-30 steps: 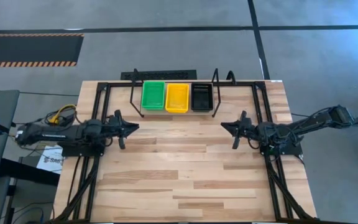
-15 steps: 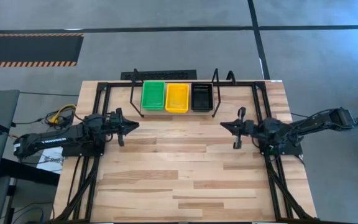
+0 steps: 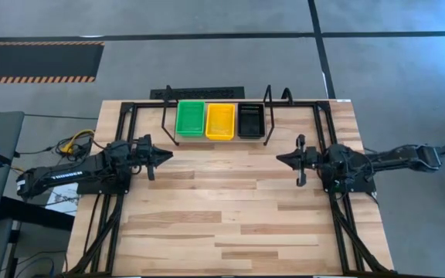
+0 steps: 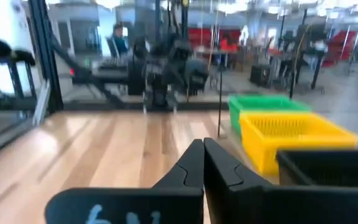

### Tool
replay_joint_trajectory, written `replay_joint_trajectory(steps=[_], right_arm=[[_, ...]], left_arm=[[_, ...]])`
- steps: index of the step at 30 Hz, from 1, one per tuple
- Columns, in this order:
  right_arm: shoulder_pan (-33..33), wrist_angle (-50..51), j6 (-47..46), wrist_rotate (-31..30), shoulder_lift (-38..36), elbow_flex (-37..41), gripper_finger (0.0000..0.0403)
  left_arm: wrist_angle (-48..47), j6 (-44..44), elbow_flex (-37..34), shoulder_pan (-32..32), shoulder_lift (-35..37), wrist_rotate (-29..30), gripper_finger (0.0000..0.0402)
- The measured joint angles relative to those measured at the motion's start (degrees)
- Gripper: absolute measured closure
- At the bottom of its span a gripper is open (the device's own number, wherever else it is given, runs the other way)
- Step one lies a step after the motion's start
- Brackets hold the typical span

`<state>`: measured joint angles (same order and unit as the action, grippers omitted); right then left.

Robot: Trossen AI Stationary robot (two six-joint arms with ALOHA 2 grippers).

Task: Stack baskets on shelf by color
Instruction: Return to Home Position

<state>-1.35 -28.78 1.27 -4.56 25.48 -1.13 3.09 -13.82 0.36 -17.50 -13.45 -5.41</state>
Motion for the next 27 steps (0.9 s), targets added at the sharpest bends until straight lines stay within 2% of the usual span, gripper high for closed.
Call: replay_joint_trajectory(steps=[4,7,12,14,16,22,27], right_arm=[[1.2,10.65,-3.2,0.06,-2.41,0.0,0.038],[2.43,12.89,-5.6,0.11,-2.38,0.0,0.0377],[3.25,4.08,-0.44,0.19,-2.52,0.02,0.0378],[3.24,-0.7,2.05,2.38,-3.82,0.01,0.0382],[3.24,-1.19,3.77,4.43,-6.35,-0.02,0.0386],[3.52,11.7,-4.22,5.1,-14.29,-0.08,0.0391],[4.58,23.8,-2.57,5.53,-20.21,-5.43,0.0384]], left_arm=[[-0.26,-0.34,0.0,0.02,0.0,0.13,0.0363],[-0.41,-0.44,0.0,0.02,0.0,0.84,0.0363],[-0.68,-0.15,0.0,0.02,-0.02,2.29,0.0363],[-0.66,-0.24,0.0,0.02,-0.02,2.0,0.0363],[-0.63,-0.25,0.0,0.02,-0.02,1.63,0.0363],[-0.63,-0.46,0.0,0.04,-0.02,1.67,0.0363],[-0.68,-0.91,0.0,0.04,-0.02,2.37,0.0363]])
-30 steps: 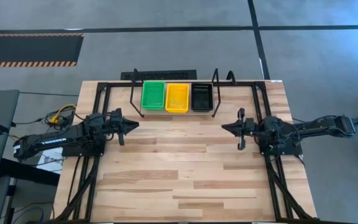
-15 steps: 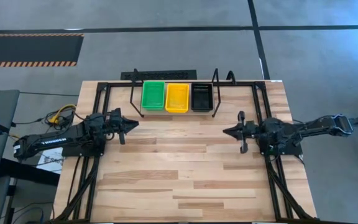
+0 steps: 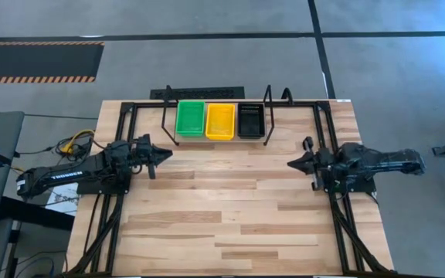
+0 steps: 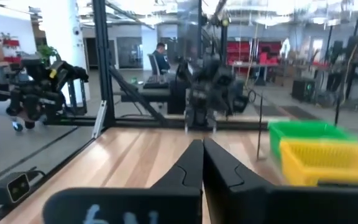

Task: Stack baskets on shelf by color
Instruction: Return to Home Position

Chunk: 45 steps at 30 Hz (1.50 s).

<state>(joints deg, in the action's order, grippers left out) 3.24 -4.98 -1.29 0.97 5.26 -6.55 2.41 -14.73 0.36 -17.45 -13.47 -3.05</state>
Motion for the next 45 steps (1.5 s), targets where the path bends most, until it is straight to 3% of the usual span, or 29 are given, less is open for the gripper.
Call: replay_joint_trajectory(steps=[6,15,22,28,45], right_arm=[[0.23,10.44,2.65,-1.25,-4.01,-4.69,0.0376],[0.53,-3.67,-1.34,-1.42,-2.99,6.0,0.0376],[0.49,-2.66,0.17,-2.45,-3.07,6.0,0.0374],[0.64,3.64,-8.94,-2.4,-3.04,5.99,0.0376],[0.64,4.39,-10.76,-2.38,-2.5,5.93,0.0374]], left_arm=[[-0.21,-0.57,-0.01,0.0,0.0,0.81,0.0363],[-0.27,-1.02,-0.02,0.0,0.0,0.85,0.0363],[-0.29,0.58,-0.02,0.01,0.0,1.31,0.0363],[-0.47,7.03,-0.02,0.02,0.0,2.65,0.0363],[-0.6,6.58,0.0,0.02,-0.02,3.75,0.0363]])
